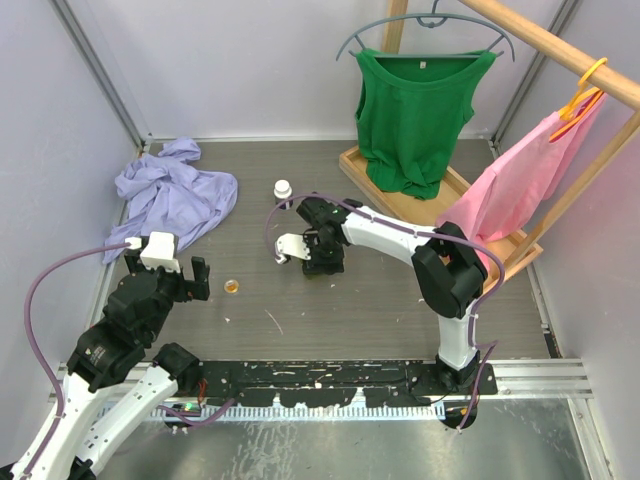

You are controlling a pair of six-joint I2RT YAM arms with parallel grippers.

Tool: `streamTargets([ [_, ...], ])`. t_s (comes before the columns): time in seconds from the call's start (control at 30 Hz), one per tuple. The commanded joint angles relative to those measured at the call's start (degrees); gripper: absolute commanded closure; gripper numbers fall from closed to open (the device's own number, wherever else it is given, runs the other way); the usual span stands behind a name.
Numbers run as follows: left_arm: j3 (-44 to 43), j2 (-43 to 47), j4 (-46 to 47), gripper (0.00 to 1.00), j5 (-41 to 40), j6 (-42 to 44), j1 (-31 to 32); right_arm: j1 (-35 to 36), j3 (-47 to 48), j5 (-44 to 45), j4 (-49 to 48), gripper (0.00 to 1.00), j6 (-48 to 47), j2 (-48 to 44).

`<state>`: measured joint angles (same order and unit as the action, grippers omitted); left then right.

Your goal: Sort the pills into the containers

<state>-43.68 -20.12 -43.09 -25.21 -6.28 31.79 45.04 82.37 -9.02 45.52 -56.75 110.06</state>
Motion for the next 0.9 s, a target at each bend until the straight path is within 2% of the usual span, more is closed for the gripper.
streamTargets([
  [0.0,-0.1,0.6,3.2,0.02,0.5,1.1,-0.2,-0.1,3.6,-2.4,2.5,0.99,-0.4,-2.3],
  [0.1,-0.1,0.5,3.2,0.02,0.5,1.1,-0.2,-0.2,0.6,1.5,-3.8,0.99,1.7,-3.8],
  [0.17,0.0,0.5,3.3,0.02,0.6,1.1,-0.2,0.4,3.4,-3.0,3.4,0.99,-0.8,-2.2],
  [0.27,-0.2,0.3,3.2,0.02,0.6,1.2,-0.2,0.1,0.0,2.3,-3.6,0.99,1.0,-3.6],
  [0.33,0.0,0.5,3.2,0.02,0.7,1.2,-0.2,-0.1,2.7,-2.5,1.9,0.99,-0.4,-2.6],
  [0.4,0.0,0.4,3.4,0.02,0.7,1.2,-0.2,0.3,0.0,2.8,-3.7,0.99,0.5,-3.7],
  [0.43,-0.1,0.4,3.3,0.02,0.7,1.2,-0.2,-0.2,0.3,2.3,-3.9,0.99,1.2,-3.7],
  [0.5,0.0,0.3,3.3,0.02,0.8,1.2,-0.2,0.3,2.2,-2.8,1.8,0.99,-0.7,-2.8],
  [0.6,-0.1,0.3,3.2,0.02,0.8,1.2,-0.2,0.3,-0.6,3.2,-5.1,0.99,1.5,-3.7],
  [0.67,0.0,0.5,3.3,0.02,0.7,1.2,-0.2,0.1,1.6,-2.2,0.6,0.99,0.0,-2.7],
  [0.77,0.0,0.4,3.4,0.02,0.8,1.3,-0.2,1.0,-2.3,3.7,-6.5,0.99,1.5,-4.4],
  [0.87,0.0,0.5,3.5,0.02,0.8,1.3,-0.2,0.8,1.1,-2.3,1.4,0.99,-0.7,-2.8],
])
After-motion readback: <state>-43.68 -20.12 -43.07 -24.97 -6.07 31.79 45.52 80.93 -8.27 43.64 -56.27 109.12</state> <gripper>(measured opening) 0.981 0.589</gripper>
